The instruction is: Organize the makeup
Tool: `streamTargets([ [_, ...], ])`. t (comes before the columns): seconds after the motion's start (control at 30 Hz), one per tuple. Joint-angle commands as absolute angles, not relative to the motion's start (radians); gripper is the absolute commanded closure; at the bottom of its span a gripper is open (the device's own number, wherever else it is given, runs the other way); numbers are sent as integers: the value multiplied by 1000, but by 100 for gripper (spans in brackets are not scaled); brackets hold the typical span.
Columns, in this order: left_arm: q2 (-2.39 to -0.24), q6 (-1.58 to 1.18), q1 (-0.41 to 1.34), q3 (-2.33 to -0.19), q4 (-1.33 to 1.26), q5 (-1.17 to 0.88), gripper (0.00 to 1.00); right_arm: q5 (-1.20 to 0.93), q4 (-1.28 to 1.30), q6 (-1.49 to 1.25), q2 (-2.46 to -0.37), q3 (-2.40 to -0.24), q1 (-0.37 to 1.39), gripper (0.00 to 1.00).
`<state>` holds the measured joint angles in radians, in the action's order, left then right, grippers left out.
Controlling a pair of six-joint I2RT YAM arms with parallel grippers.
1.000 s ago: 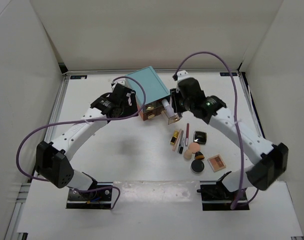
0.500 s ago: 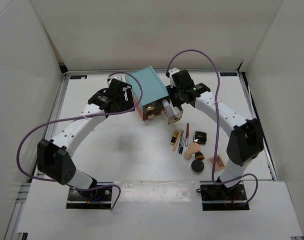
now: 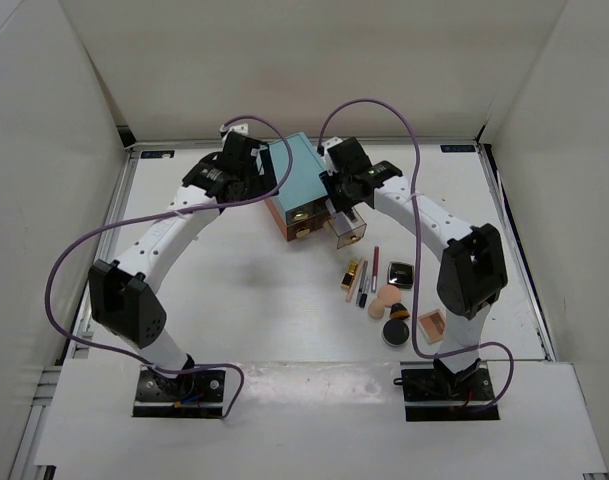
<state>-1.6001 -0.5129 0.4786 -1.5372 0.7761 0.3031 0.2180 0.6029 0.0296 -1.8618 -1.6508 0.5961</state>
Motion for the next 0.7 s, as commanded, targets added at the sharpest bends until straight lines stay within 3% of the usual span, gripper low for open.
streamTargets([
  [0.0,-1626,-497,468,-1626,761,291,2,313,650,28,-1853,-1678,607,79],
  [0.13,-1669,-492,468,-1669,755,281,2,350,638,5,-1832,-1644,614,68],
  [0.2,-1693,-491,463,-1683,755,273,2,356,641,5,-1832,-1644,610,55],
  [0.37,-1755,-482,463,-1721,767,265,2,353,650,6,-1822,-1663,620,44],
  [0.57,-1804,-479,462,-1758,776,255,2,252,638,14,-1786,-1667,620,46],
  [0.67,-1816,-472,462,-1767,767,244,2,227,644,5,-1767,-1660,620,58],
])
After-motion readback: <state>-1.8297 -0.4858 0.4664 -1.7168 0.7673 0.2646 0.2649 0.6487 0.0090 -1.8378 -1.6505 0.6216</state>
